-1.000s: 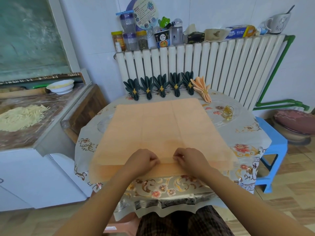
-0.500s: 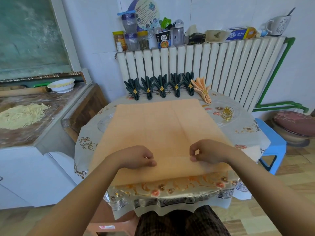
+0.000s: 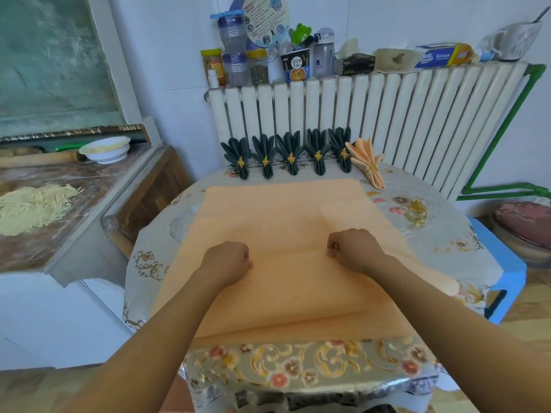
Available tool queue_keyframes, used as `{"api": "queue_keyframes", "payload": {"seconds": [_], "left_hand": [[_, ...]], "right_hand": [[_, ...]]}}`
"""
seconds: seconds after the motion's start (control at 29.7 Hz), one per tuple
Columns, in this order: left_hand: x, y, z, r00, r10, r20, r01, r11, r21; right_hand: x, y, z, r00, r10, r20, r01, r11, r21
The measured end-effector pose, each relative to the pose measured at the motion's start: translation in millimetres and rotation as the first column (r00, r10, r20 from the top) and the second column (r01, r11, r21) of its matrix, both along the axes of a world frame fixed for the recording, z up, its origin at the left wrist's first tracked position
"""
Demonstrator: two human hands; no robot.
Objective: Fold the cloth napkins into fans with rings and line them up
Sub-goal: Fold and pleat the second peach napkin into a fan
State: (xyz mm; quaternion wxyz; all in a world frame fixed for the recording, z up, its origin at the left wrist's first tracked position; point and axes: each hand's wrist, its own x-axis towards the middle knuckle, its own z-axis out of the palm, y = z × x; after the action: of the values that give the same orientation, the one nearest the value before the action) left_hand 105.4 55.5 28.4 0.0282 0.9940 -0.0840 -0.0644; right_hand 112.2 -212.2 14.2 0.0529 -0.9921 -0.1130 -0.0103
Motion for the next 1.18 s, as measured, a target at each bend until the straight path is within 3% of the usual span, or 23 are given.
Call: {"api": "queue_keyframes", "payload": {"seconds": [0.27,0.51,0.88,1.01,1.18], "left_hand": [[61.7,17.2,-30.7,0.967,-0.008,0.254,-0.007,0.998,0.057],[127.8,30.2,-49.8,0.933,0.008,0.361,-0.049,0.993,0.105],[176.7,48.4,-75.1,0.86,0.068,0.506,-0.001,0.991,-0.133],[183.1,53.2,-81.7,0.859,0.081,0.505,0.053,0.968,-0.245],[183.7,55.1,-85.8,0.869,0.172,0.464,0.008,0.932,-0.361]], "right_hand": [[72.2,-2.5,-23.3,0.986,0.001,0.164,0.007,0.999,-0.047],[138.8,-4.0,-40.3,0.98,0.008,0.201,0.008,0.997,-0.081],[192.9,-30.1,-48.2,0.997,0.041,0.062,-0.046,0.995,0.09],[200.3,-48.9,-47.6,0.997,0.013,0.073,-0.016,0.999,0.042],[200.5,-60.3,-51.6,0.993,-0.016,0.118,0.014,1.0,0.023]]}}
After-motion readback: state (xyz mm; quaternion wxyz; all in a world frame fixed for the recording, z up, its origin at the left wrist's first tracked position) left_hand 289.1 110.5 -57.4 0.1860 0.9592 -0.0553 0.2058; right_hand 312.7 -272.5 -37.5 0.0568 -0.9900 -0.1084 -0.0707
